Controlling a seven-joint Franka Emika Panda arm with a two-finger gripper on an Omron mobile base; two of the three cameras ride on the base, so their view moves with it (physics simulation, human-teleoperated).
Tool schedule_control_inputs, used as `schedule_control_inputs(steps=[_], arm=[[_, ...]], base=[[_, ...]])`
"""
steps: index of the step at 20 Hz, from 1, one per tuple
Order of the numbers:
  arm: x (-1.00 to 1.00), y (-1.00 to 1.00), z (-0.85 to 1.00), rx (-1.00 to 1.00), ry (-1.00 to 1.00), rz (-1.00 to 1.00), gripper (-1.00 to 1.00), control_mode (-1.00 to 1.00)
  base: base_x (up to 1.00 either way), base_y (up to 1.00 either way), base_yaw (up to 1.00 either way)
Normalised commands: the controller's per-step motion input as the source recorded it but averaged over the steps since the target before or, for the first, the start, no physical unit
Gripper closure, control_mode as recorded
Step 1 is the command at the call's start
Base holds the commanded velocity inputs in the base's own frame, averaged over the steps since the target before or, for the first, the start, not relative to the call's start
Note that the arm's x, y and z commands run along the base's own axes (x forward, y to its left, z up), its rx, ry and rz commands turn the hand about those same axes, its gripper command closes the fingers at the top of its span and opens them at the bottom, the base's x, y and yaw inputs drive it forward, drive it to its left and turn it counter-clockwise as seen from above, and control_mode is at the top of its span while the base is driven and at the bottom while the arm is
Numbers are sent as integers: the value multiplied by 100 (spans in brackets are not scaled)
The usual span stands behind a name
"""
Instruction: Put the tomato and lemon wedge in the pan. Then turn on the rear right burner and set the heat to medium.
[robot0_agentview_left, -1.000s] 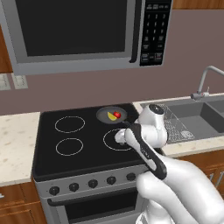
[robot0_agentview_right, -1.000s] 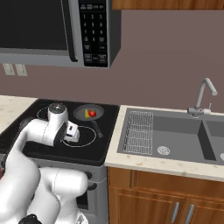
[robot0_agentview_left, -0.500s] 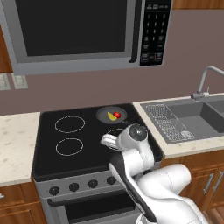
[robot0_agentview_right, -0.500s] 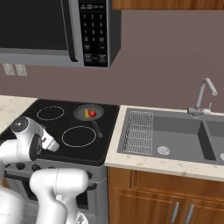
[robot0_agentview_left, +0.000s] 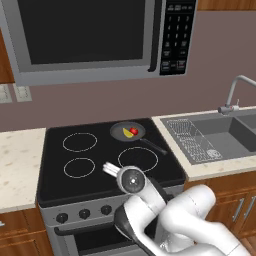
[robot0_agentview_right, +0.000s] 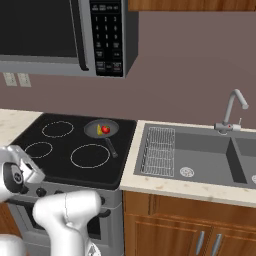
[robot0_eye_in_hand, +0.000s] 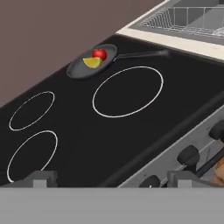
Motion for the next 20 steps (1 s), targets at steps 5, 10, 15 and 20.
schedule_control_inputs(steps=[5, 10, 15, 20], arm=[[-16, 0, -17, 0, -18, 0, -100, -100], [0, 0, -17, -1, -17, 0, -100, -100], [-9, 2, -10, -3, -14, 0, -100, -100], [-13, 16, -7, -8, -1, 0, -100, -100]], base=[[0, 0, 0], [0, 0, 0], [0, 0, 0], [0, 0, 0]])
